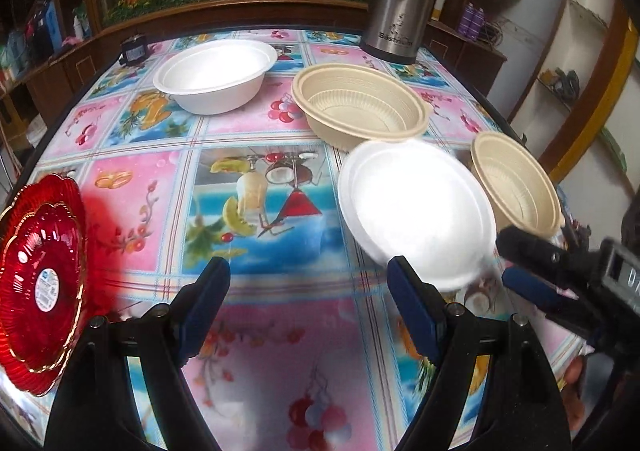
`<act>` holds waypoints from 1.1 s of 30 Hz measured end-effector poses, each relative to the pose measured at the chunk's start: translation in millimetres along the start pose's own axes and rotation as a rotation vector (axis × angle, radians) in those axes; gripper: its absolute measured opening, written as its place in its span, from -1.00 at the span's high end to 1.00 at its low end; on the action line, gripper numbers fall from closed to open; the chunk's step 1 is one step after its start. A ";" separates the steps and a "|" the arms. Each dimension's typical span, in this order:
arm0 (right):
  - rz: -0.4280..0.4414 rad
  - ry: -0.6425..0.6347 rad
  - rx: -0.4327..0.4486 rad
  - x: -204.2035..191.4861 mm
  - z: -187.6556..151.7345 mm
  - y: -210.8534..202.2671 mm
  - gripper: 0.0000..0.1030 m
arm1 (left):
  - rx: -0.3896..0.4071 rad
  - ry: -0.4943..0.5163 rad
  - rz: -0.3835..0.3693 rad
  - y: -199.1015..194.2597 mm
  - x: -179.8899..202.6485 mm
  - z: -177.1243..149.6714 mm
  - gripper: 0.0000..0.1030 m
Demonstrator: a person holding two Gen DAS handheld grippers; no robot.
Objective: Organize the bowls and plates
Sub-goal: 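Grasp the rim of the white foam plate with both grippers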
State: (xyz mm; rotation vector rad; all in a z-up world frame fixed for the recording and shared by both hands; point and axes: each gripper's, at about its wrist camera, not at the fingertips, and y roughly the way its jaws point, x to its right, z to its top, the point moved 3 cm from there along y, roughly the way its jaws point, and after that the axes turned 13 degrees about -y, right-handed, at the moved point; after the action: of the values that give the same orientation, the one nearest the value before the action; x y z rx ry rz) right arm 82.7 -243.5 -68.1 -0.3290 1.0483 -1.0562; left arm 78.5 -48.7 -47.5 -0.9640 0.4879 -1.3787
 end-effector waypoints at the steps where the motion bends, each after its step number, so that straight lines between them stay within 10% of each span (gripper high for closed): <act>1: -0.003 0.001 -0.001 0.5 1.2 1.3 -0.46 | -0.005 -0.011 -0.005 2.3 0.5 2.2 -0.57; 21: -0.050 -0.004 -0.025 8.5 19.9 30.2 0.04 | -0.029 -0.051 0.024 41.8 16.1 17.7 -0.55; 33: -0.078 -0.037 -0.052 4.6 14.2 39.4 0.46 | -0.069 -0.016 0.009 52.7 22.1 11.3 0.72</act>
State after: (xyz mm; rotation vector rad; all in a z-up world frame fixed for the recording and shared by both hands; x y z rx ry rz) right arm 116.6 -231.1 -89.8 -0.4328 1.0381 -1.0900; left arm 122.6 -71.3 -78.2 -1.0270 0.5302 -1.3525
